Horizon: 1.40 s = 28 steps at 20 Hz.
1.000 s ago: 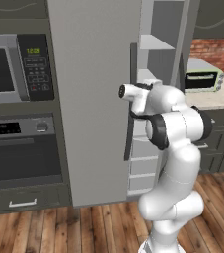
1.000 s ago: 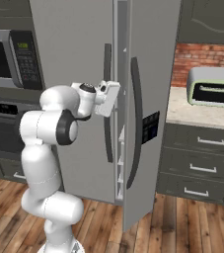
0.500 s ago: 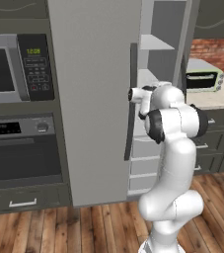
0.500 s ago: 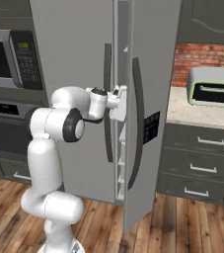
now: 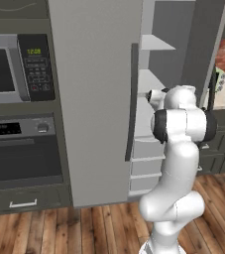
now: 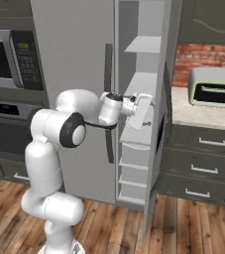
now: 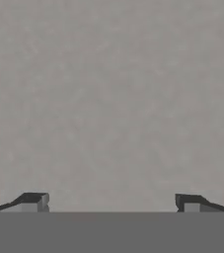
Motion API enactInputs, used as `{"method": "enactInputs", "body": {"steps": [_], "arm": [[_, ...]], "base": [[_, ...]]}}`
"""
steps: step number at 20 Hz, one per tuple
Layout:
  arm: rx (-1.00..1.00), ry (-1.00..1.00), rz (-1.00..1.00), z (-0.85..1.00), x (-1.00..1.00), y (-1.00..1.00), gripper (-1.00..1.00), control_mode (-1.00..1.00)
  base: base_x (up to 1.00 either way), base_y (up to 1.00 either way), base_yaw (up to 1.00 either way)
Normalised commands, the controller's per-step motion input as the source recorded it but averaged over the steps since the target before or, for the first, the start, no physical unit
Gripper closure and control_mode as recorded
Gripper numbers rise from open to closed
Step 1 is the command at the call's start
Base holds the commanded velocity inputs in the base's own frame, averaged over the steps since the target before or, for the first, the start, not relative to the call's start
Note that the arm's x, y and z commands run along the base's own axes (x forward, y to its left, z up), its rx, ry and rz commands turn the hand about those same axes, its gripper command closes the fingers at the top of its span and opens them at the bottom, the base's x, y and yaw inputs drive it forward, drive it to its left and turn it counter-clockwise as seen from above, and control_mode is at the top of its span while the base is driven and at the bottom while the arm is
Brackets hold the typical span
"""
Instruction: Retrieve the fish from the fridge and place it on the saucepan with marinade on the stove.
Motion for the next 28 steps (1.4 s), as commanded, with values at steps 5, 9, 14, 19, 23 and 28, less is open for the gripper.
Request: {"method": "enactInputs", "body": {"steps": [5,9,14,19,23,28], "arm": [[0.0,-0.1,-0.01,0.0,-0.68,-0.25,-1.0,-1.0],[0.06,-0.18,0.0,0.31,-0.67,0.25,-1.0,-1.0],[0.13,-0.24,0.0,0.39,-0.45,0.86,-1.0,-1.0],[0.25,-0.42,0.02,0.07,-0.22,1.0,-1.0,-1.0],[0.39,-0.48,0.02,0.0,-0.14,1.0,-1.0,-1.0],[0.44,-0.43,0.14,0.01,-0.26,0.87,-1.0,-1.0]], "base": [[0.0,0.0,0.0],[0.0,0.0,0.0],[0.0,0.0,0.0],[0.0,0.0,0.0],[0.0,0.0,0.0],[0.0,0.0,0.0]]}}
